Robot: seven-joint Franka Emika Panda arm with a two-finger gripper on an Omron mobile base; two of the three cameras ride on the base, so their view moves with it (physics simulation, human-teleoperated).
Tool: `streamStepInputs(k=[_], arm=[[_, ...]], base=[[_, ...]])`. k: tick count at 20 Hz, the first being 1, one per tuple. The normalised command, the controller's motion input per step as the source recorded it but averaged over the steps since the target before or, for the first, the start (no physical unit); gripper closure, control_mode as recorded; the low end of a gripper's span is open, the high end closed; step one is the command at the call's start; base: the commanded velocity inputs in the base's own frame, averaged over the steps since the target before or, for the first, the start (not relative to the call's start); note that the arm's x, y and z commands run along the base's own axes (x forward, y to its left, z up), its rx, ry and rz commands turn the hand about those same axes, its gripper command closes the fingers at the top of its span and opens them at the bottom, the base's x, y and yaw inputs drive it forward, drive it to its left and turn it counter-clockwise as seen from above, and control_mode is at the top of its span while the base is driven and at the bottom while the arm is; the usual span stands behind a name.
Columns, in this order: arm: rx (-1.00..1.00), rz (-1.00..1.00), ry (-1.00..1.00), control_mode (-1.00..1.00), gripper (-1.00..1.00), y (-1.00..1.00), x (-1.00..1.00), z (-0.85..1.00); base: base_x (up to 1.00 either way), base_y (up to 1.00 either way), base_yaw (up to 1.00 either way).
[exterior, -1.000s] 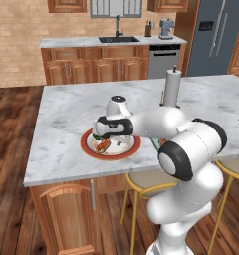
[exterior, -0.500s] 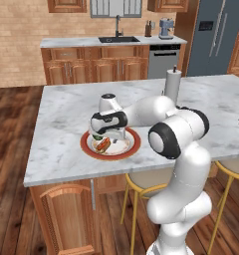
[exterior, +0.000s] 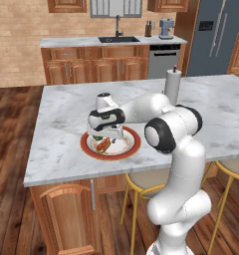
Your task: Place one cooked food and one vegetable from the large plate to each tupperware container.
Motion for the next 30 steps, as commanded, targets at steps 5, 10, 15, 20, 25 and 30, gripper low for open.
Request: streamStepInputs(k=[5, 10, 15, 20, 25, 30], arm=[[0.00, 0.00, 0.00, -1.00, -1.00, 0.01, 0.00, -0.19], [0.00, 0.00, 0.00, -1.00, -1.00, 0.05, 0.00, -0.17], [0.00, 0.00, 0.00, -1.00, -1.00, 0.00, 0.00, -0.26], [0.00, 0.00, 0.00, -1.00, -1.00, 0.01, 0.00, -0.28], [0.00, 0.00, 0.00, -1.00, -1.00, 0.00, 0.00, -0.22], [0.00, 0.00, 0.00, -1.00, 1.00, 0.00, 0.00, -0.06]], base=[[0.00, 0.00, 0.00], [0.00, 0.00, 0.00], [0.00, 0.00, 0.00], [0.00, 0.00, 0.00], [0.00, 0.00, 0.00], [0.00, 0.00, 0.00]])
